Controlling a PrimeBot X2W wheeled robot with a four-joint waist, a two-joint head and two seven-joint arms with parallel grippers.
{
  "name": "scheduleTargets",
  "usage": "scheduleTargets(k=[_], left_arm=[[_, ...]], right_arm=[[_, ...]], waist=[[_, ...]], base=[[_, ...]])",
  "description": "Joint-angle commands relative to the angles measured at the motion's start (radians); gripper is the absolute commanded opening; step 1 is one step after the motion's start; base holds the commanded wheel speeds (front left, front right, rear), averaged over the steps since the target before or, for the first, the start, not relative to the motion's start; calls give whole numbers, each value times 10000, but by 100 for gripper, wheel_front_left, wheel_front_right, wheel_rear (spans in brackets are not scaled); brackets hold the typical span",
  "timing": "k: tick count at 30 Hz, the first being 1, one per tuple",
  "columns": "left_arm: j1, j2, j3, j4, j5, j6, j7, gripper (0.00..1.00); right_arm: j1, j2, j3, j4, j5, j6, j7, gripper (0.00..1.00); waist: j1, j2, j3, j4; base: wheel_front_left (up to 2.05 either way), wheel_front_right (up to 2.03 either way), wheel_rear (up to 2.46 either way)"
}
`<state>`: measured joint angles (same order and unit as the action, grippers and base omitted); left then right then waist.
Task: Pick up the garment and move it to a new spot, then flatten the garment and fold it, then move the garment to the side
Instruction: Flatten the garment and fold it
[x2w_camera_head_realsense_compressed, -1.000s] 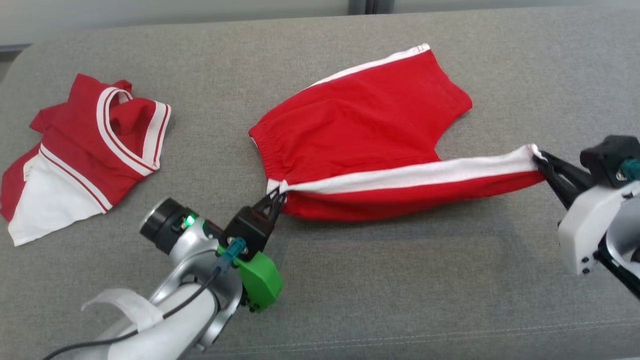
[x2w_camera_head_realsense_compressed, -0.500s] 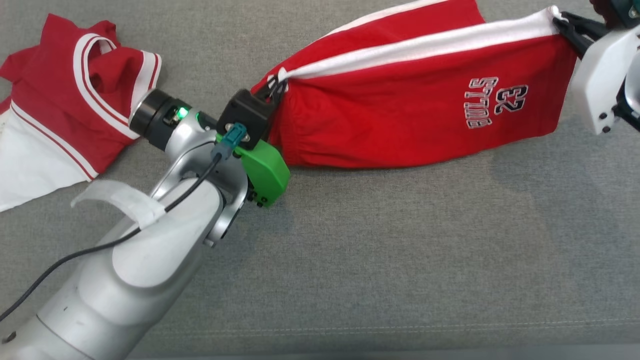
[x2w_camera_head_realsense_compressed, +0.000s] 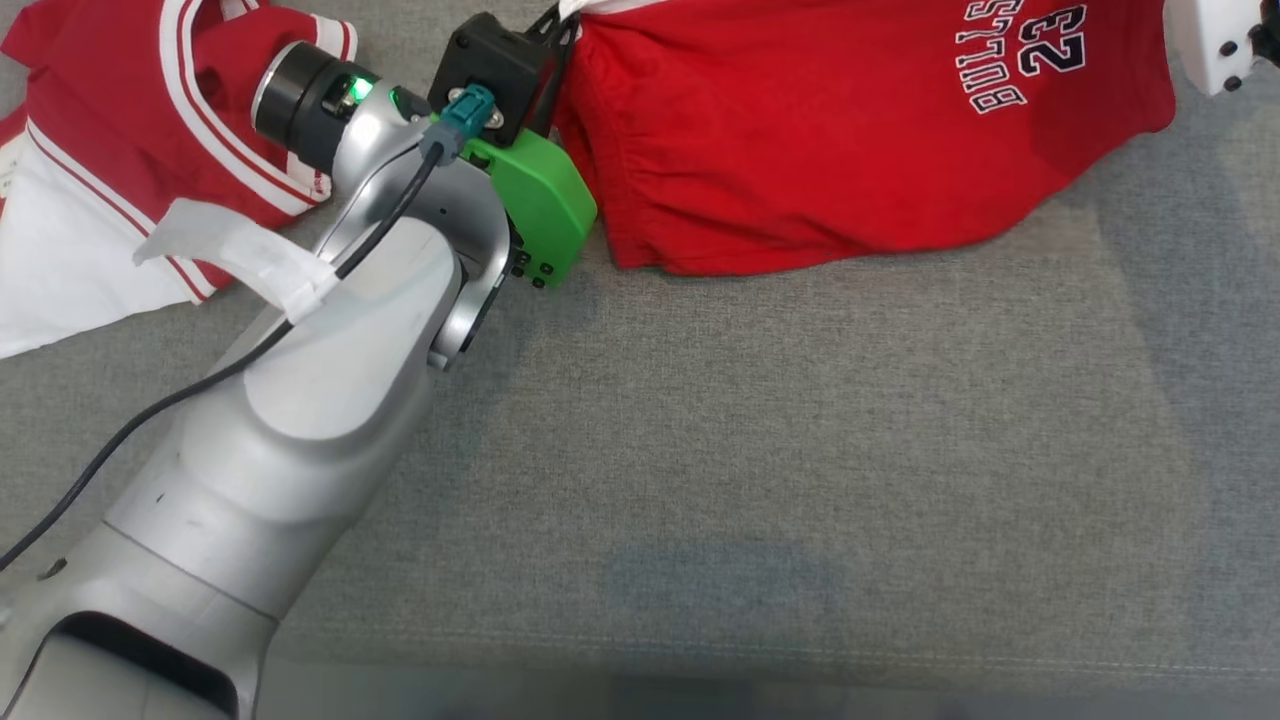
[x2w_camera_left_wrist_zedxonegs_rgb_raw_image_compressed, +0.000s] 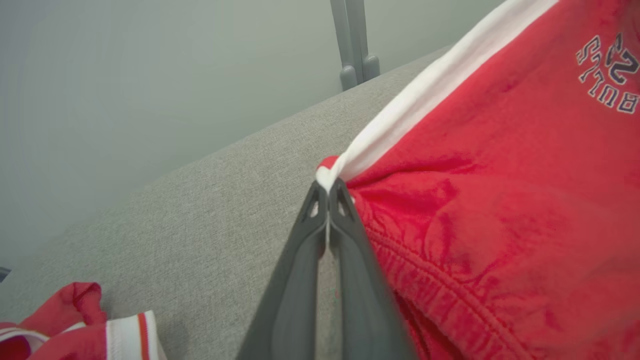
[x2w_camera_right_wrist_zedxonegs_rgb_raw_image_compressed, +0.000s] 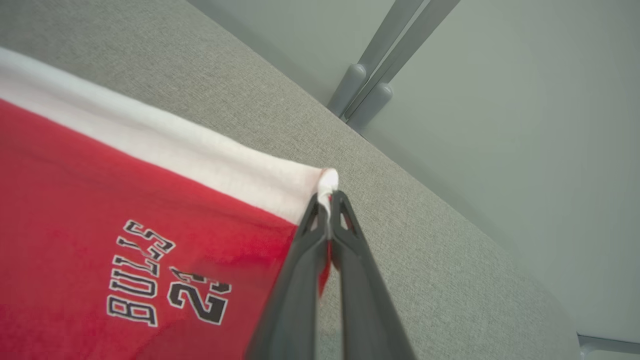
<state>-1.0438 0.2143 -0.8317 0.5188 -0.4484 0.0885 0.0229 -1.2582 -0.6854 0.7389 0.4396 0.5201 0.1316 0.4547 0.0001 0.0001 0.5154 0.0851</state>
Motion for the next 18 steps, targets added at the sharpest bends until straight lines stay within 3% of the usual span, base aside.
scheduleTargets(k=[1,5,6,7,8,15,18], left_arm=[[-223,-102,66,200,-92,-1,-124,0],[-493,-494,154,941,-278,-82,-310,0],[-575,-559,168,1098,-266,-89,-398,13],[-641,-628,188,1257,-289,-101,-472,91],[-691,-702,239,1412,-343,-84,-601,100],[-960,-1019,420,2246,-608,-197,-1153,100],[-737,-977,654,2312,-766,-46,-1748,100]], right_arm=[[-209,44,96,245,1,-18,-135,0],[-652,258,445,1038,0,-18,-378,0],[-744,310,489,1216,19,-18,-467,0],[-832,368,523,1342,5,-18,-617,41],[-907,447,485,1509,9,-18,-789,100],[-1110,894,540,2277,-28,-18,-2005,100],[-854,1099,232,2561,-94,-16,-2796,100]], waist=[[-1,-1,194,166],[-1,-1,364,242],[-1,-1,418,245],[-1,-1,466,247],[-1,-1,499,247],[-1,-1,466,230],[-1,-1,212,186]], base=[[0,0,0],[0,0,0],[0,0,0],[0,0,0],[0,0,0],[0,0,0],[0,0,0]])
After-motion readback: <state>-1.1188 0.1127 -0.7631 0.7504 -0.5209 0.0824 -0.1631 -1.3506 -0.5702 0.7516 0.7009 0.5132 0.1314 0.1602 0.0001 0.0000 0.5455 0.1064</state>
